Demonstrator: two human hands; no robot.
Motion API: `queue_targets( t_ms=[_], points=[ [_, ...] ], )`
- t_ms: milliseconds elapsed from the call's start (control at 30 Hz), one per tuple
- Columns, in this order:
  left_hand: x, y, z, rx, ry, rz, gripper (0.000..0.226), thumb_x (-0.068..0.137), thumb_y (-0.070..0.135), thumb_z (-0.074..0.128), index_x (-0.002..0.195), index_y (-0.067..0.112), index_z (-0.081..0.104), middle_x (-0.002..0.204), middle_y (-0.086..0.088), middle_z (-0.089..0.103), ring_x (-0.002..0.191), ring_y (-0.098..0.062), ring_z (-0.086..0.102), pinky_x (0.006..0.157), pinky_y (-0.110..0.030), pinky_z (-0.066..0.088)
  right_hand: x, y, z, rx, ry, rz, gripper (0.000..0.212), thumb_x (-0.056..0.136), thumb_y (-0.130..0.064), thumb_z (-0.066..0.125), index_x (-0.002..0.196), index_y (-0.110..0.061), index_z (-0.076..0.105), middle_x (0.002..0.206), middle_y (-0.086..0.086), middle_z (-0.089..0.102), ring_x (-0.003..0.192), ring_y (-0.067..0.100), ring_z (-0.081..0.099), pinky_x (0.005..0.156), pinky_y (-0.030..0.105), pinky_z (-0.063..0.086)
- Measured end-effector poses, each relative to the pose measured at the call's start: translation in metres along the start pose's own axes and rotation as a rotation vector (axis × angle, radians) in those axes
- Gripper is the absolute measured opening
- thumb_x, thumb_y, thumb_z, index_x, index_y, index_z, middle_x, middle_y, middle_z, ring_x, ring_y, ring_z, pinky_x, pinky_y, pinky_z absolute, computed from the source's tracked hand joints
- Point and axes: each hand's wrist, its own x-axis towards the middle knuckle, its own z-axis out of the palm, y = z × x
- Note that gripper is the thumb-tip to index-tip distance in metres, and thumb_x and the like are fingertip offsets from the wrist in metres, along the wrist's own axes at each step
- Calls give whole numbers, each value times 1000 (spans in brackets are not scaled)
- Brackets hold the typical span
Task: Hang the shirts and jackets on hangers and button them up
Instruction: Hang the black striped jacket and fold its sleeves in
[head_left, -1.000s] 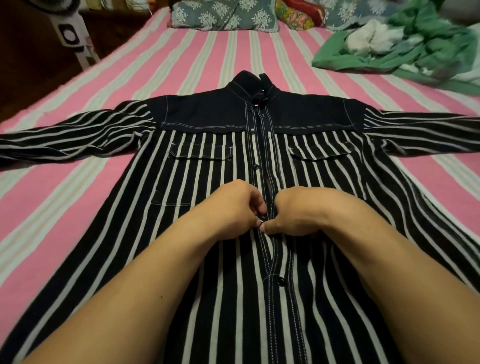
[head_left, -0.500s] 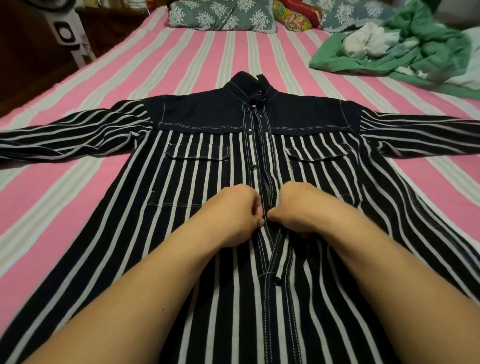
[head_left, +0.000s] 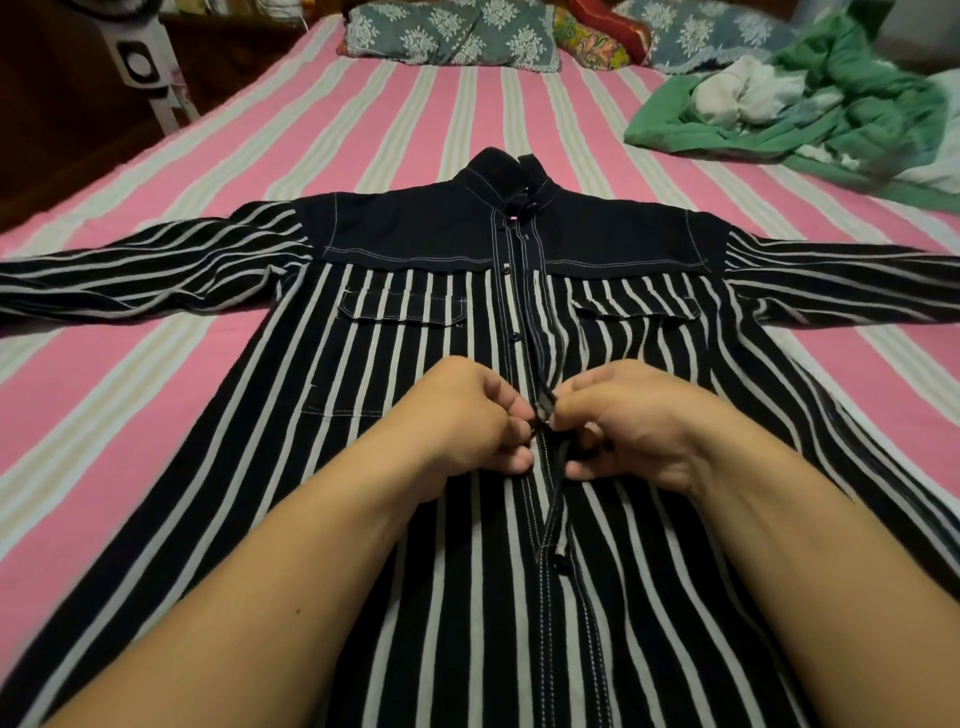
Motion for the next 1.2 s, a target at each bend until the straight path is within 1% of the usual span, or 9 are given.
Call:
queue_targets(
  t_ms=[100,200,400,667,833,900,1000,1133,1200],
  points=[
    [1,1,-3,-44,-25,-32,13,95,-12,58,94,-2,67,77,-14,65,62,-21,67,65,-33,64,1,1,-1,-16,-13,15,24,88,5,61,72,-13,66,74,8,62,64,13,60,64,37,60],
    [2,1,-5,-85,-18,-55,14,96,-9,58,93,0,68,74,-12,67,58,-17,66,58,-30,62,0,1,-4,-12,-19,30,20,87,6,65,78,-12,65,72,6,66,59,10,65,61,36,59],
    [0,4,-9,-121,-37,-84,14,94,-8,61,94,3,70,67,-8,69,55,-13,63,51,-26,56,-1,1,-6,5,11,45,16,85,7,70,95,-6,69,84,12,71,74,19,69,58,33,59],
    [0,3,-8,-119,-17,-69,14,93,-9,61,92,2,70,68,-8,68,58,-16,63,56,-28,59,-2,0,-8,2,-5,34,16,85,8,69,91,-7,68,78,12,73,73,21,72,66,38,62],
    [1,3,-9,-134,-31,-72,14,92,-9,63,93,1,72,70,-9,70,58,-14,64,56,-25,58,-5,-2,-13,23,-65,47,13,90,3,65,101,-3,70,96,18,76,85,24,74,73,39,62],
    [2,4,-9,-125,-7,-47,15,91,-9,63,90,2,73,69,-7,69,56,-13,62,56,-24,57,-6,-2,-14,46,-120,44,12,95,2,60,100,-3,69,97,18,76,87,23,74,75,36,62],
    [2,3,-7,-108,16,-12,18,91,-12,61,87,2,72,67,-7,68,54,-13,61,59,-24,56,-5,-1,-9,59,-148,45,9,96,1,59,101,-2,65,92,17,75,81,22,74,69,31,62],
    [4,1,-3,-84,55,5,13,93,-9,60,94,-3,71,78,-14,69,69,-22,65,66,-30,59,-4,0,3,-40,-50,22,3,95,-4,63,92,-4,64,79,14,74,68,19,71,64,31,61],
    [5,1,-3,-90,68,8,13,94,-2,61,85,1,70,72,-11,65,63,-19,63,67,-33,60,-3,1,9,-104,29,-24,9,95,-5,63,86,-6,63,72,12,73,60,17,68,60,32,59]
  ],
)
